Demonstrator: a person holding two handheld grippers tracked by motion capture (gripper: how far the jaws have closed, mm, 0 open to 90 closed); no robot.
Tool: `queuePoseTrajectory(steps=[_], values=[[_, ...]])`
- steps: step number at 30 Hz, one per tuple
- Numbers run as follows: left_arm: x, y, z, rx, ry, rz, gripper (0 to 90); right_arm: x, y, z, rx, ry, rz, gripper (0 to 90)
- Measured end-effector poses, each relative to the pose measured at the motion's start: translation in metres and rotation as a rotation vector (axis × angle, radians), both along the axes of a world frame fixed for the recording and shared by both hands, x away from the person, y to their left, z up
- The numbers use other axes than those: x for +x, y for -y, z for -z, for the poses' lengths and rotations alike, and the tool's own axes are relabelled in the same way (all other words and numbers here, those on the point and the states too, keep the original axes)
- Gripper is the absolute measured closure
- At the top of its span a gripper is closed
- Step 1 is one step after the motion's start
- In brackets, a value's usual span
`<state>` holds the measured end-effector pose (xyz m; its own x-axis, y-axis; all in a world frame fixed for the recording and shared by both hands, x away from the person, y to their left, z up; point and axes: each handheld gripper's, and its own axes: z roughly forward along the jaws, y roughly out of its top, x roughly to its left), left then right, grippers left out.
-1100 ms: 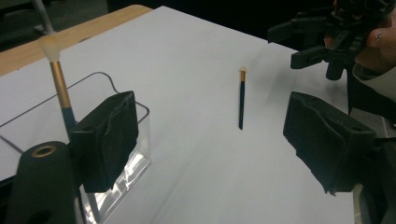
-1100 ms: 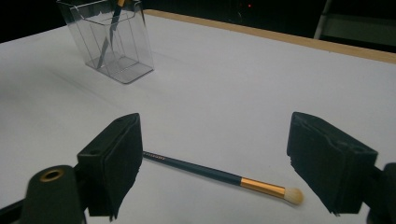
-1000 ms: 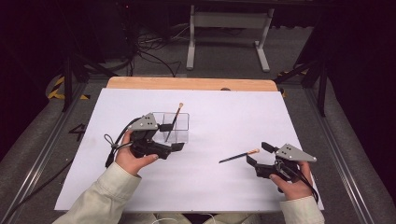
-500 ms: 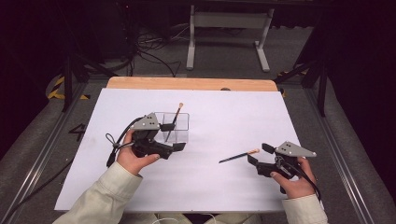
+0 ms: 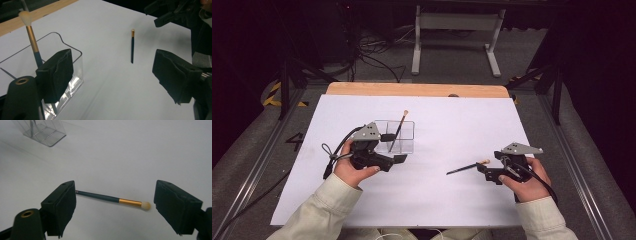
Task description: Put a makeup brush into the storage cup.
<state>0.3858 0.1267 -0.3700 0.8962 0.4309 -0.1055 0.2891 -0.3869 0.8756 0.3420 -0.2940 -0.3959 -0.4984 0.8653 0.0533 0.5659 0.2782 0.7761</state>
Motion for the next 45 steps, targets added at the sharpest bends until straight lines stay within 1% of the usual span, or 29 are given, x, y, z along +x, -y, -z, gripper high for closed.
queuePoseTrajectory(steps=[2,3,5,6,7,8,9,11,14,15,16,18,20,23,29,31,35,37,39,43,44,45], values=[[0.000,-0.001,0.001,-0.002,-0.003,-0.004,17.8,0.001,0.000,-0.001,0.000,-0.008,0.010,18.9],[0.000,-0.002,0.000,0.001,-0.003,-0.009,17.8,0.002,-0.001,-0.002,-0.009,-0.015,0.017,19.0],[0.000,-0.003,0.001,0.002,-0.002,-0.014,17.8,0.005,-0.002,-0.003,-0.017,-0.046,0.031,21.6],[0.000,-0.003,0.001,0.002,-0.002,-0.014,17.8,0.005,-0.002,-0.003,-0.017,-0.046,0.031,21.6],[0.000,-0.004,0.001,0.007,-0.002,-0.014,17.8,0.007,-0.004,-0.003,-0.023,-0.079,0.036,22.4],[0.000,-0.004,0.001,0.007,-0.002,-0.014,17.8,0.007,-0.004,-0.003,-0.023,-0.079,0.036,22.4],[-0.001,-0.004,0.002,0.007,-0.001,-0.017,17.8,0.008,-0.006,-0.003,-0.022,-0.105,0.034,23.2],[-0.001,-0.005,0.002,0.010,0.000,-0.019,17.8,0.010,-0.007,-0.004,-0.019,-0.141,0.041,23.4],[-0.001,-0.007,0.004,0.016,-0.005,-0.022,17.8,0.011,-0.008,-0.004,-0.030,-0.151,0.047,23.5],[-0.001,-0.008,0.006,0.019,-0.009,-0.022,17.8,0.011,-0.009,-0.004,-0.027,-0.167,0.059,24.5],[-0.001,-0.009,0.007,0.024,-0.012,-0.026,17.8,0.012,-0.010,-0.005,-0.019,-0.200,0.072,24.7],[-0.001,-0.010,0.008,0.026,-0.012,-0.028,17.5,0.013,-0.011,-0.006,-0.030,-0.220,0.082,23.5],[-0.002,-0.012,0.009,0.030,-0.011,-0.033,17.2,0.014,-0.012,-0.007,-0.048,-0.230,0.087,23.4],[-0.003,-0.015,0.010,0.029,-0.011,-0.035,17.0,0.016,-0.014,-0.010,-0.060,-0.236,0.084,21.5],[-0.005,-0.023,0.015,0.037,-0.019,-0.047,16.9,0.019,-0.017,-0.013,-0.078,-0.255,0.079,21.5],[-0.005,-0.025,0.015,0.041,-0.015,-0.052,16.4,0.021,-0.018,-0.013,-0.085,-0.267,0.078,21.7],[-0.007,-0.029,0.016,0.038,-0.009,-0.057,16.2,0.023,-0.021,-0.014,-0.073,-0.306,0.091,21.7],[-0.008,-0.030,0.017,0.041,-0.007,-0.063,16.2,0.025,-0.023,-0.014,-0.057,-0.340,0.109,21.6],[-0.011,-0.034,0.019,0.044,-0.019,-0.076,16.2,0.027,-0.025,-0.013,-0.042,-0.380,0.131,21.7],[-0.014,-0.040,0.022,0.050,-0.022,-0.085,16.2,0.031,-0.029,-0.014,-0.041,-0.428,0.157,23.0],[-0.015,-0.042,0.023,0.054,-0.022,-0.087,16.2,0.031,-0.029,-0.014,-0.041,-0.428,0.157,23.0],[-0.016,-0.044,0.024,0.055,-0.026,-0.093,16.2,0.033,-0.031,-0.014,-0.039,-0.449,0.172,23.1]])
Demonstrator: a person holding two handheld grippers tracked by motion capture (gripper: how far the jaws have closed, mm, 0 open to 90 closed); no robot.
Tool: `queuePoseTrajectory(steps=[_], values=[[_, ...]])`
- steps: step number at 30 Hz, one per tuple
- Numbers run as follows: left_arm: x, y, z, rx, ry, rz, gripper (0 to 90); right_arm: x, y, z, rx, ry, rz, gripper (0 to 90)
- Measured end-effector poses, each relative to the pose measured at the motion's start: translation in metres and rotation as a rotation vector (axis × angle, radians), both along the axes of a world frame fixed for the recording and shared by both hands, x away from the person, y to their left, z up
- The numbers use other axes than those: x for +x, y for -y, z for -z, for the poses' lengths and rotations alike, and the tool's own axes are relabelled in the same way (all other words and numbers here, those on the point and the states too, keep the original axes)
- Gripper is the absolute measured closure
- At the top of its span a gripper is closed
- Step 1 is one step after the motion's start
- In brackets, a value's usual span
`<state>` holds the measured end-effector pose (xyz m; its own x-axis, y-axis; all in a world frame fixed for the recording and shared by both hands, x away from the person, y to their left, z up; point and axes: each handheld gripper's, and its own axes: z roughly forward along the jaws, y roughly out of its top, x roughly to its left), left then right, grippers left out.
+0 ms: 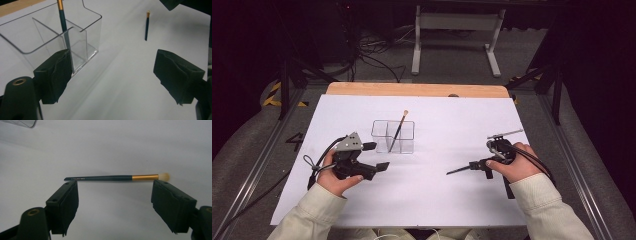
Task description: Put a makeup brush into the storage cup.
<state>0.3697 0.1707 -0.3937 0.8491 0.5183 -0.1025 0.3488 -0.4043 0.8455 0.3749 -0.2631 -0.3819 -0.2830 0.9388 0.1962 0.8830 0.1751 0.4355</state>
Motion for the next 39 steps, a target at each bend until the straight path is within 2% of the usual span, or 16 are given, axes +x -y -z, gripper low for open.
queuePoseTrajectory(steps=[3,8,11,21,24,32,39], values=[[-0.002,-0.007,0.003,0.004,0.003,-0.010,16.2,0.002,-0.001,0.000,-0.006,-0.021,0.018,23.5],[-0.002,-0.015,0.006,0.004,0.016,-0.006,16.2,0.009,-0.004,0.001,-0.016,-0.055,0.088,23.7],[-0.003,-0.018,0.008,0.008,0.025,0.000,16.2,0.011,-0.006,0.001,-0.024,-0.062,0.096,23.5],[-0.002,-0.018,0.007,-0.036,0.037,0.050,16.2,0.021,-0.015,-0.002,-0.059,-0.102,0.144,22.3],[0.000,-0.017,0.008,-0.053,0.029,0.059,16.2,0.023,-0.016,-0.005,-0.067,-0.112,0.148,22.3],[0.004,-0.016,0.010,-0.060,0.027,0.070,16.0,0.027,-0.025,-0.008,-0.108,-0.152,0.156,22.4],[0.003,-0.018,0.009,-0.068,0.026,0.059,15.7,0.030,-0.032,-0.009,-0.125,-0.186,0.166,22.5]])
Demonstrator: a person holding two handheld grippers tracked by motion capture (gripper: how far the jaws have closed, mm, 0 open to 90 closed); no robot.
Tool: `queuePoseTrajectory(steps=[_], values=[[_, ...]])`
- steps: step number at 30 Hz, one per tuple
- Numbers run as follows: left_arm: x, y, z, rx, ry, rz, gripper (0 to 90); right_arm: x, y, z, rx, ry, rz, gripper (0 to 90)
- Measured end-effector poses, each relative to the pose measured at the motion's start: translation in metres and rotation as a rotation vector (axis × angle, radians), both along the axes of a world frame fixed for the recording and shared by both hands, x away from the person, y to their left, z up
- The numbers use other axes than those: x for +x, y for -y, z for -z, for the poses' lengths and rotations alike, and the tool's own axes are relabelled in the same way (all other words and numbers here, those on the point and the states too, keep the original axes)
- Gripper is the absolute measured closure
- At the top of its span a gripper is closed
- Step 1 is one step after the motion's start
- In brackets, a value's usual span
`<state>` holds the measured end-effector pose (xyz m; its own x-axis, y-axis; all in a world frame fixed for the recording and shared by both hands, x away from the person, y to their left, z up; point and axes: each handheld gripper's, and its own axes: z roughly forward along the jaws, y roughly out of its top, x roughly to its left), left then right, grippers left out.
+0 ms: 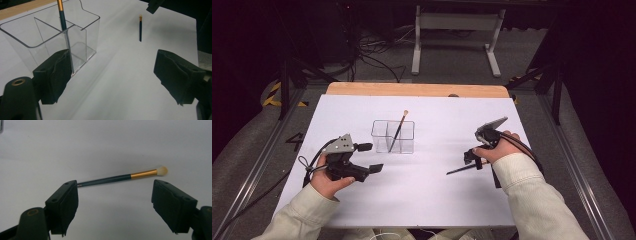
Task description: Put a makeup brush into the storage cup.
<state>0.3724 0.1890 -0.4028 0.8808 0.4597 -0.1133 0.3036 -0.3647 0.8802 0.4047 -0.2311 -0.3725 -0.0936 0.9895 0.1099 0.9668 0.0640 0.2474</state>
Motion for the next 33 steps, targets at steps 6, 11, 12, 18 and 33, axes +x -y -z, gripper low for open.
queuePoseTrajectory(steps=[6,11,12,18,33], values=[[0.001,0.003,0.002,0.020,-0.007,0.011,15.7,0.005,-0.003,0.002,0.000,-0.020,0.020,23.2],[-0.001,0.005,0.002,0.024,-0.008,0.019,15.6,0.009,-0.005,0.006,0.000,-0.038,0.030,23.2],[-0.001,0.005,0.002,0.024,-0.008,0.019,15.6,0.009,-0.005,0.006,0.000,-0.038,0.030,23.2],[-0.001,0.007,0.006,0.031,-0.023,0.026,15.5,0.013,-0.005,0.014,-0.009,-0.091,0.075,23.6],[-0.004,0.008,0.008,0.042,-0.025,0.027,15.5,0.018,-0.003,0.027,0.010,-0.139,0.123,23.6]])
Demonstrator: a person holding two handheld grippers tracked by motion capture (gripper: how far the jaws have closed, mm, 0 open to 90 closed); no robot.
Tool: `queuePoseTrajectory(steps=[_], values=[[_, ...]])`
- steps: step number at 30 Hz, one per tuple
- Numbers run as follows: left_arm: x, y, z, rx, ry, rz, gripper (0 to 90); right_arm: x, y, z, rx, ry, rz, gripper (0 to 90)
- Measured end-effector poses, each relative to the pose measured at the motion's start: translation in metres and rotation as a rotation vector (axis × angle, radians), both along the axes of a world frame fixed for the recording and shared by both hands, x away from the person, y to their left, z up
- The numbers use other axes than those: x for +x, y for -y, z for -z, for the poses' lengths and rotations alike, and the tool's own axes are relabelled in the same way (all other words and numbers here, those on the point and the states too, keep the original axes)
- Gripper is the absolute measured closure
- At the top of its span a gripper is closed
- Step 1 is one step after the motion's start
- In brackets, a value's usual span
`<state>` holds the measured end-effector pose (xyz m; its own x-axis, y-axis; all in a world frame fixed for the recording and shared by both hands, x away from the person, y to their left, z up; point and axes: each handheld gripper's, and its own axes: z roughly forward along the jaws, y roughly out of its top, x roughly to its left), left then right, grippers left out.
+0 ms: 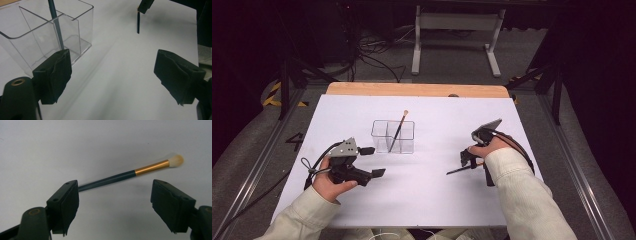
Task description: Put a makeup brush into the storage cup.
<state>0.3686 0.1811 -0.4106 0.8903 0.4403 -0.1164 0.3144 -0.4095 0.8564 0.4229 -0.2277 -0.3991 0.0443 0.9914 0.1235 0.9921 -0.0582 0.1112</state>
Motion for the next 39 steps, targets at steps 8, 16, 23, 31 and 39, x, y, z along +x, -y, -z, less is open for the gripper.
queuePoseTrajectory(steps=[8,16,23,31,39], values=[[0.001,0.002,0.001,0.004,0.000,0.007,15.5,0.003,0.001,0.005,0.005,-0.009,0.020,24.7],[-0.001,0.005,0.003,0.015,-0.003,0.021,15.3,0.006,0.002,0.012,0.005,-0.022,0.055,26.4],[-0.002,0.005,0.003,0.016,-0.001,0.020,15.3,0.005,0.002,0.018,0.007,-0.053,0.075,26.6],[-0.002,0.003,0.002,-0.003,-0.005,0.026,15.7,0.007,0.002,0.020,0.005,-0.063,0.096,28.5],[-0.002,0.004,0.002,-0.010,-0.011,0.030,15.8,0.011,0.002,0.021,-0.003,-0.072,0.135,29.1]])
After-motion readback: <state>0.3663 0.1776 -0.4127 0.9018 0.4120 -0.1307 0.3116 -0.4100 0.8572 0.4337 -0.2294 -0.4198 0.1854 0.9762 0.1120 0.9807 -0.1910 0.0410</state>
